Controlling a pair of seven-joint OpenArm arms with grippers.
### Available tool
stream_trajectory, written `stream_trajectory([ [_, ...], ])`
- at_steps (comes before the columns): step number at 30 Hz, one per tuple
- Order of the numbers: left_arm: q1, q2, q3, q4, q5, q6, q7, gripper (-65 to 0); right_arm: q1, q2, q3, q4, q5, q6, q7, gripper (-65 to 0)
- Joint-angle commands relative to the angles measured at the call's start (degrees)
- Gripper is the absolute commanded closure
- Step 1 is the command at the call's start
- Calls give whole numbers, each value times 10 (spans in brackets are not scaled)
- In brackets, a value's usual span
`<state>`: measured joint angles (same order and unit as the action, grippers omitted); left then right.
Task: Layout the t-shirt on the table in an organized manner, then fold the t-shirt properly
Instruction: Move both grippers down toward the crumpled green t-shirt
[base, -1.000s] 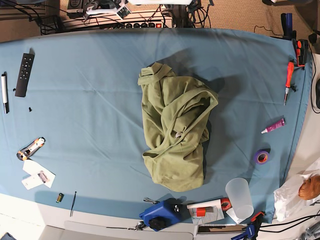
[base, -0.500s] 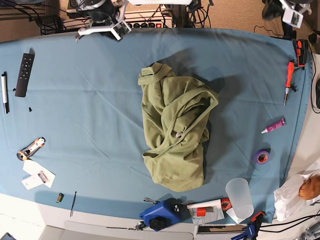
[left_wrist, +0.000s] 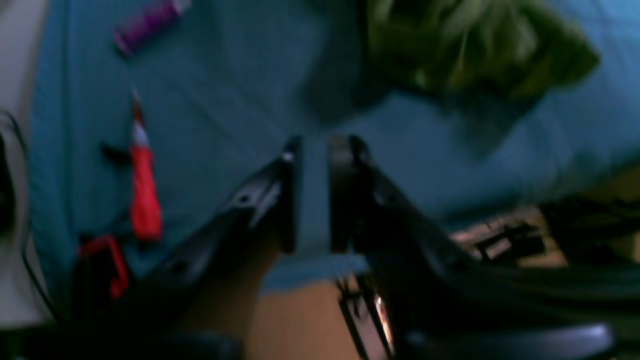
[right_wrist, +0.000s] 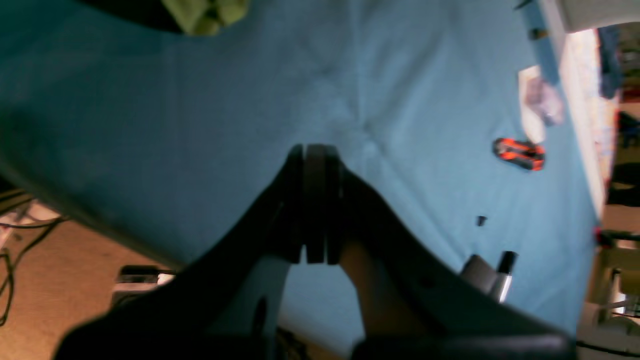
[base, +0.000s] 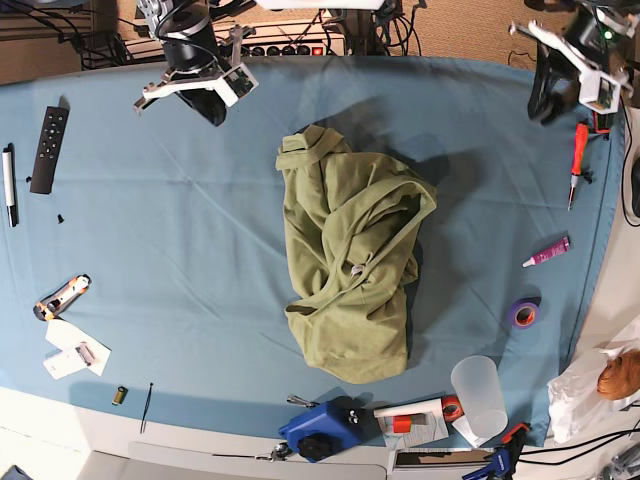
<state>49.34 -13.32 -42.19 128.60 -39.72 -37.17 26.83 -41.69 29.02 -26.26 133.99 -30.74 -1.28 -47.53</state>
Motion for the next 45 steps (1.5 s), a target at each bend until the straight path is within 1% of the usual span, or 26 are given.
stream_trajectory([
  [1,-4,-3,-4,9,-10,2,-17,-141,-2,2,1,10,-10,-3,10,0],
  [2,-13,-3,-4,9,-10,10,-17,-141,-2,0,1,10,-10,-3,10,-43],
  [5,-32,-3,-3,9,-8,43,-18,-154,-2,-12,1,10,-10,-3,10,-242],
  [6,-37,-3,-3,9,-7,50,-18,-172,-2,-17,1,10,-10,-3,10,-287],
  [7,-38,-3,-3,9,-6,53,-18,-194,0,-23,1,10,-10,-3,11,-302],
  [9,-43,-3,-3,9,-6,52,-18,-242,13,-33,1,10,2,-3,9,-302],
  [10,-46,-3,-3,9,-6,51,-18,-264,25,-35,1,10,19,-3,8,-302],
  [12,-50,-3,-3,8,-6,50,-18,-292,54,-35,1,10,70,-3,7,-302],
  [13,-53,-3,-3,8,-6,47,-18,-294,68,-35,1,10,94,-1,7,-301],
  [17,-61,-3,-3,8,6,42,-18,-294,116,-40,1,0,161,52,12,-301],
  [21,-60,-3,-3,8,9,41,-18,-294,151,-51,1,-57,166,88,29,-301],
  [23,-62,-3,-3,8,9,41,-18,-294,167,-54,1,-77,166,110,34,-301],
  [24,-65,-3,-3,8,9,42,-18,-294,176,-54,1,-84,169,127,34,-301],
  [27,-71,-3,-3,8,9,42,-18,-294,194,-54,0,-101,202,177,35,-301],
  [28,-73,-3,-3,8,9,41,-18,-294,199,-54,1,-108,210,191,37,-301],
  [29,-76,-3,-3,8,9,42,-18,-294,203,-54,0,-114,213,199,38,-301],
  [32,-76,-3,-3,8,9,42,-18,-294,216,-54,0,-132,213,202,44,-301],
  [34,-76,-3,-3,8,9,42,-18,-294,229,-54,0,-150,213,213,51,-301],
  [36,-76,-3,-3,8,9,42,-18,-294,243,-54,0,-170,215,217,62,-301],
  [40,-93,-3,-3,8,9,41,-18,-294,275,-54,0,-201,247,236,64,-301],
  [44,-118,-4,-1,6,9,41,-18,-294,292,-54,0,-205,255,235,69,-300],
  [45,-123,-4,5,6,10,41,-18,-294,294,-54,0,-205,257,235,72,-289],
])
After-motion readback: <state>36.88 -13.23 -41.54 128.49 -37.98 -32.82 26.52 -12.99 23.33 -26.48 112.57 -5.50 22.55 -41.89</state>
